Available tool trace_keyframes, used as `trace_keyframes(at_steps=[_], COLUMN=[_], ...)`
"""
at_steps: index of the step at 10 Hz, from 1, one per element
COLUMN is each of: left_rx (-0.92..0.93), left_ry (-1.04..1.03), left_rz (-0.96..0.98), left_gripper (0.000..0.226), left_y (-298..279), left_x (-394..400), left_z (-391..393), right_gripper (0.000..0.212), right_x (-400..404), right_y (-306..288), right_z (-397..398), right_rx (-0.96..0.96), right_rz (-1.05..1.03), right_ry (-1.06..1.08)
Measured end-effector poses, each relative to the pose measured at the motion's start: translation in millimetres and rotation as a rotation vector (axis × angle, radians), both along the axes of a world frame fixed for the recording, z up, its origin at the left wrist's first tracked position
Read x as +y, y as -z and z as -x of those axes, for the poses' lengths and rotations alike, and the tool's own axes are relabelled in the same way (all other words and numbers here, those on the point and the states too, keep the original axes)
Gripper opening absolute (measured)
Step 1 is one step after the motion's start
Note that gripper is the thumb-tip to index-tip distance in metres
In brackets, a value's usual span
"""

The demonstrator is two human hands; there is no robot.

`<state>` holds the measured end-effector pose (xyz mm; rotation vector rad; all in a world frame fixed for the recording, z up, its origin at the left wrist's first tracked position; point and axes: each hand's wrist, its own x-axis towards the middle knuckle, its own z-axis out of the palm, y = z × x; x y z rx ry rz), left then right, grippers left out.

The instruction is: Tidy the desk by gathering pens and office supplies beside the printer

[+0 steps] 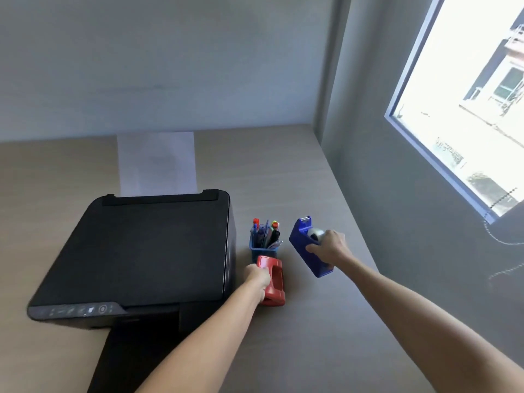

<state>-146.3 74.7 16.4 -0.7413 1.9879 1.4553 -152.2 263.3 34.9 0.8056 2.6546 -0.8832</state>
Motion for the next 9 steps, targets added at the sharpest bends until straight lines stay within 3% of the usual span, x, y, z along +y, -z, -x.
trace_keyframes(at_steps=[3, 6, 8, 9], left_rx=[-0.011, -0.073, -0.087, -0.071], left_ry=[-0.036, -0.071, 0.001, -0.002], left_rz=[0.087, 0.027, 0.120, 0.181], left_gripper=[0.036, 0.042, 0.046, 0.054], left_y=[23, 25, 15, 14], left_x=[9, 12, 10, 12], left_z=[22, 31, 28, 29], right_gripper=[0.050, 0.055, 0.063, 0.078], right_x=[-17, -55, -56, -56], right_y=[55, 48, 44, 36], right_z=[11, 8, 6, 6], right_rx=[-0.012, -0.008, -0.025, -0.073], right_rz=[0.035, 0.052, 0.067, 0.092], right_ry=[0.122, 0.188, 0.200, 0.164])
